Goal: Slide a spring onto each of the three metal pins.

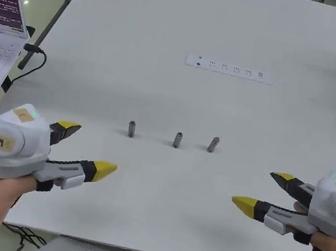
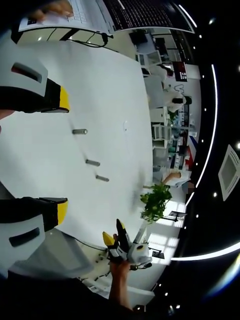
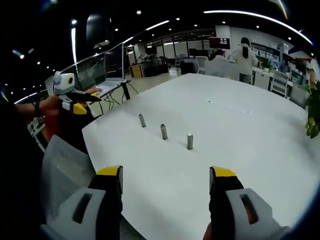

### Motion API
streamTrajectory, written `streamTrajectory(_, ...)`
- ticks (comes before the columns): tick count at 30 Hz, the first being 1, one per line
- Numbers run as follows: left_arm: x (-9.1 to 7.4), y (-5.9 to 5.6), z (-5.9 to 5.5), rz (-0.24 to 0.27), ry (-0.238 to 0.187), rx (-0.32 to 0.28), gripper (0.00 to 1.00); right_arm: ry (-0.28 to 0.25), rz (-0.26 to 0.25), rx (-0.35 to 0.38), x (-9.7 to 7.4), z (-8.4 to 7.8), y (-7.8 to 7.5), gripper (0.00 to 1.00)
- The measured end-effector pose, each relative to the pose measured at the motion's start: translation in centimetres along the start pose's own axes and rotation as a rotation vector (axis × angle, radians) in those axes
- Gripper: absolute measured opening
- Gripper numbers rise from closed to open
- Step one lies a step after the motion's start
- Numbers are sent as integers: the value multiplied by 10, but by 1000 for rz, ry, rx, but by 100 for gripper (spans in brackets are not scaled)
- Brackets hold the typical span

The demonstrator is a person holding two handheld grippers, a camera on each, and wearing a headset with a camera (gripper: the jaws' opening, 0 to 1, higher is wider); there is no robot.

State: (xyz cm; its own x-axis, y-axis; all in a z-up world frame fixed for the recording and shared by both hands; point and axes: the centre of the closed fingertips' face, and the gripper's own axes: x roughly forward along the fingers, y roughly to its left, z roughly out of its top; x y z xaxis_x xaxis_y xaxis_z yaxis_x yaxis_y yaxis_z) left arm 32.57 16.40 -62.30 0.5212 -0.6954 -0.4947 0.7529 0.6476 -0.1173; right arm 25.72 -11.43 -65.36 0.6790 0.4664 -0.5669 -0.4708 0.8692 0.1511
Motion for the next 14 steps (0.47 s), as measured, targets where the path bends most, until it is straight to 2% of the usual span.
streamTrajectory(5,-1,-1,-1,-3,-1,-5,65,3,-9,12,0,-5,2,71)
streamTrajectory(14,-2,2,-1,-4,-3,-2,65,0,-8,12,1,-5,2,71)
